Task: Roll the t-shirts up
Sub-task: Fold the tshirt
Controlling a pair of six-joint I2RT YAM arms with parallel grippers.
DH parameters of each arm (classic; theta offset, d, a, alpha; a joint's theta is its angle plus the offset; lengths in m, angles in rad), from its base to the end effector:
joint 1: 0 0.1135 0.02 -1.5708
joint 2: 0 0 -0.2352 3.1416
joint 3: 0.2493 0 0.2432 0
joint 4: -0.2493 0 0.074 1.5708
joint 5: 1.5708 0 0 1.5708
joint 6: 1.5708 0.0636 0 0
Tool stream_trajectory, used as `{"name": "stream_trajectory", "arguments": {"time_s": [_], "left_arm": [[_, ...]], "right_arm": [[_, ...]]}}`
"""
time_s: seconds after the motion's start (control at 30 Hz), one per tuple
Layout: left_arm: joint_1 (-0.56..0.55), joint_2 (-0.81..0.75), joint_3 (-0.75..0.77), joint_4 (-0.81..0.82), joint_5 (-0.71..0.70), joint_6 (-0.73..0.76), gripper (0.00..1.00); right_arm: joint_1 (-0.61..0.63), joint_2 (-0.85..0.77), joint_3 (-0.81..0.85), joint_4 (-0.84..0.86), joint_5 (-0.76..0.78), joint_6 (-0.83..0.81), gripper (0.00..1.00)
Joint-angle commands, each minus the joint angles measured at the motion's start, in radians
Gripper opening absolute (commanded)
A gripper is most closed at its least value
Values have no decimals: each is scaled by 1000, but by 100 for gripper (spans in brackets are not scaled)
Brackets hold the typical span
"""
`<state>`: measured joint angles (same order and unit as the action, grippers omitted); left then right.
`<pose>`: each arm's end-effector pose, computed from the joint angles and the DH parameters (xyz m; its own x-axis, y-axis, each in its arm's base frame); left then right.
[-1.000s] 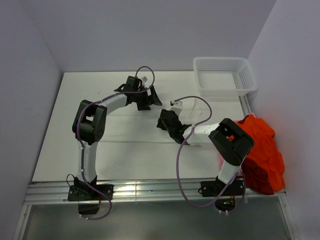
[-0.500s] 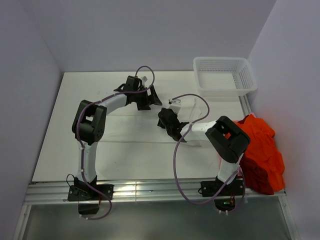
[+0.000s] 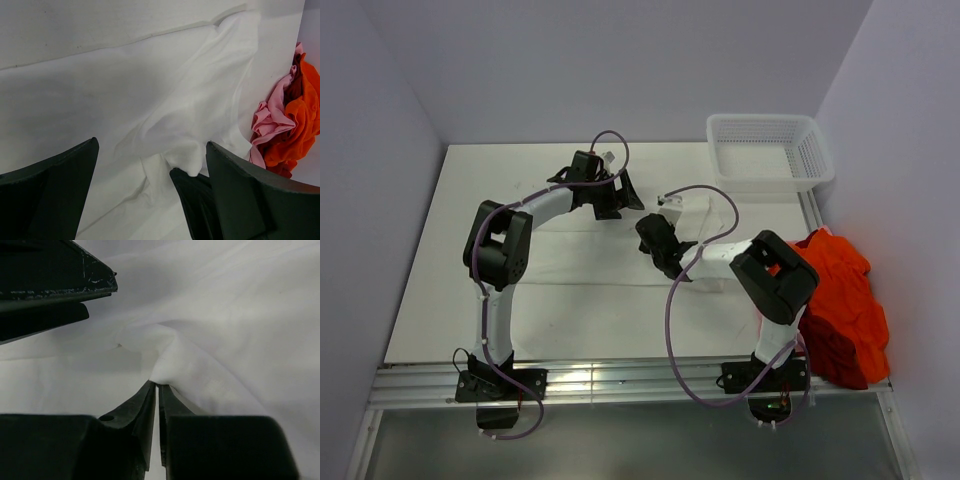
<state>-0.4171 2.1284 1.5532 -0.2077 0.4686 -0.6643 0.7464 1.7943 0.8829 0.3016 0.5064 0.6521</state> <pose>0.4158 -0.2157 0.1430 -0.9110 -0.1979 -0.3617 0.1175 0.7163 -0.6878 0.2927 0.2287 0.1191 -0.5174 0.2444 -0.8201 0.0152 0.9608 0.2767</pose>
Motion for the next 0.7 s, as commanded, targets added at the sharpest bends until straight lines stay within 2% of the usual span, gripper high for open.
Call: {"name": "stream_trajectory", "arguments": {"time_s": [0.0, 0.03, 0.07, 0.27, 0.67], "left_arm": [[5, -53, 16, 8, -7, 31, 95], [5, -53, 16, 7, -8, 31, 95], [5, -51, 16, 7, -8, 32, 94], [6, -48, 21, 7, -5, 31, 95], [5, -56, 18, 5, -7, 31, 94]], "right_arm": [[-7, 20, 47, -1, 32, 1, 12], [-8, 23, 62, -12, 40, 6, 3], [-9, 27, 70, -22, 41, 9, 0], [-10, 4, 53, -16, 17, 29, 0], [-16, -55, 25, -28, -179, 219, 0]]}}
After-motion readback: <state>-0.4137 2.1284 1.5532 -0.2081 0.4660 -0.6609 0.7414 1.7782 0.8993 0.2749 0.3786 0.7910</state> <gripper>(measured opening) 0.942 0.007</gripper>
